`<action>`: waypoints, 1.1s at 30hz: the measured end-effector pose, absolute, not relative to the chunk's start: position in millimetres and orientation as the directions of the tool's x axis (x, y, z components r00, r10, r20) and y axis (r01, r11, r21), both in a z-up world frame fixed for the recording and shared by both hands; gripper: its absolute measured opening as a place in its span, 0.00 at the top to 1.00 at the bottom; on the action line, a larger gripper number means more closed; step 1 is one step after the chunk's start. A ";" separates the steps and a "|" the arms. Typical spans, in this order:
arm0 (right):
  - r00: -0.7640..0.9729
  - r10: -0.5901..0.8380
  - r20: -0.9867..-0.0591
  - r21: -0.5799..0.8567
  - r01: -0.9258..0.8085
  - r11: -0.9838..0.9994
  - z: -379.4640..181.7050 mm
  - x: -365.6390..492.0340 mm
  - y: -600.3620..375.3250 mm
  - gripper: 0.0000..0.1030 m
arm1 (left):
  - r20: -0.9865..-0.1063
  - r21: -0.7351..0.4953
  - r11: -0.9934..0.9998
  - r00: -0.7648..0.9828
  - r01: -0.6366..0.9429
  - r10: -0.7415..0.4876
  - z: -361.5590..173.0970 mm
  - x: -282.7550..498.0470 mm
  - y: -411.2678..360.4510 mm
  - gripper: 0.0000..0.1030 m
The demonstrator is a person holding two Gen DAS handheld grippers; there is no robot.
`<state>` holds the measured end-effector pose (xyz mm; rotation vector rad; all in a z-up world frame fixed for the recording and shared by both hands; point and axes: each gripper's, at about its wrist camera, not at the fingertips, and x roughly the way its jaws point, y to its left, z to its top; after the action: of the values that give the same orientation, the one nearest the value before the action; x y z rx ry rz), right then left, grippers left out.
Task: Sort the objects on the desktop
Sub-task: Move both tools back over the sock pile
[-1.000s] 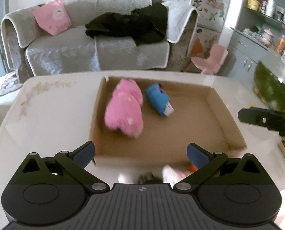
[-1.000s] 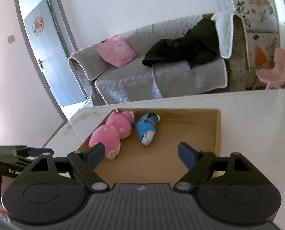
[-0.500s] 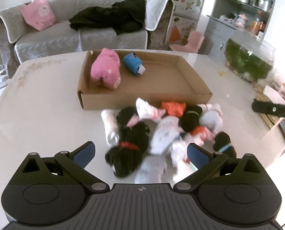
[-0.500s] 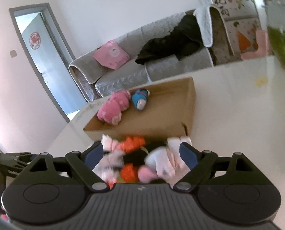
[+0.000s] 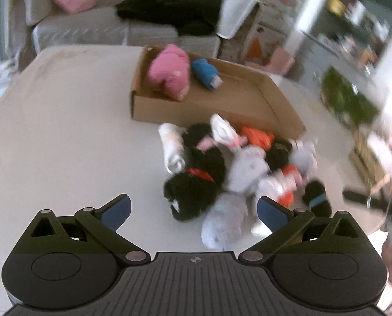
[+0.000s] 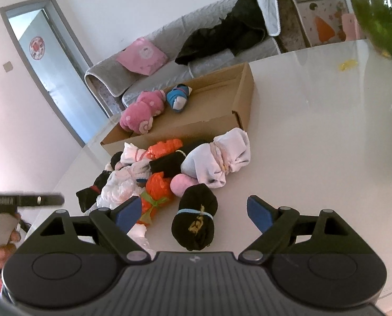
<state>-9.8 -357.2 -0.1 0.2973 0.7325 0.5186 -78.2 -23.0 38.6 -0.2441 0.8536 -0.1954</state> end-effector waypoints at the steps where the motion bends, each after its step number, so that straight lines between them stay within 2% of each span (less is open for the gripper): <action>1: 0.625 0.546 -0.558 0.430 -0.345 0.834 -0.9 -7.9 -355.3 0.18 | -0.719 -0.321 0.946 0.639 0.044 -0.273 36.3 -71.8 -17.5 0.00; 5: 0.617 0.551 -0.561 0.426 -0.355 0.832 -6.8 -5.8 -351.9 0.18 | -0.724 -0.379 0.925 0.626 -0.012 -0.289 26.5 -51.6 -12.5 0.00; 10: 0.612 0.552 -0.566 0.422 -0.360 0.832 -13.6 -7.9 -351.7 0.18 | -0.717 -0.453 0.892 0.590 0.010 -0.371 13.9 -35.2 -20.1 0.00; 17: 0.594 0.554 -0.583 0.415 -0.368 0.832 -21.2 -8.2 -348.0 0.21 | -0.727 -0.448 0.893 0.566 0.039 -0.390 -2.5 -29.5 -22.8 0.00; 23: 0.582 0.560 -0.589 0.413 -0.379 0.828 -25.3 -11.5 -344.6 0.26 | -0.726 -0.400 0.915 0.594 0.045 -0.347 -1.2 -31.4 -24.9 0.01; 28: 0.582 0.561 -0.588 0.408 -0.386 0.828 -24.0 -13.5 -342.5 0.26 | -0.688 -0.496 0.868 0.619 -0.019 -0.379 -2.2 -35.0 -6.8 0.01; 29: 0.582 0.563 -0.587 0.412 -0.384 0.826 -23.5 -12.2 -341.8 0.26 | -0.698 -0.467 0.884 0.623 -0.021 -0.354 -0.5 -34.0 -9.0 0.00; 32: 0.582 0.569 -0.581 0.422 -0.383 0.822 -24.0 -12.4 -343.2 0.27 | -0.757 -0.250 0.968 0.619 0.025 -0.211 1.9 -34.8 -28.1 0.00; 33: 0.584 0.570 -0.579 0.424 -0.381 0.821 -24.3 -12.6 -343.9 0.30 | -0.761 -0.208 0.977 0.619 0.055 -0.197 0.7 -36.5 -34.3 0.00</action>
<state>-12.6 -343.9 -24.3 0.2670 0.7668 0.5623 -36.5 -34.3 0.7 -0.1706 0.8932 -0.1456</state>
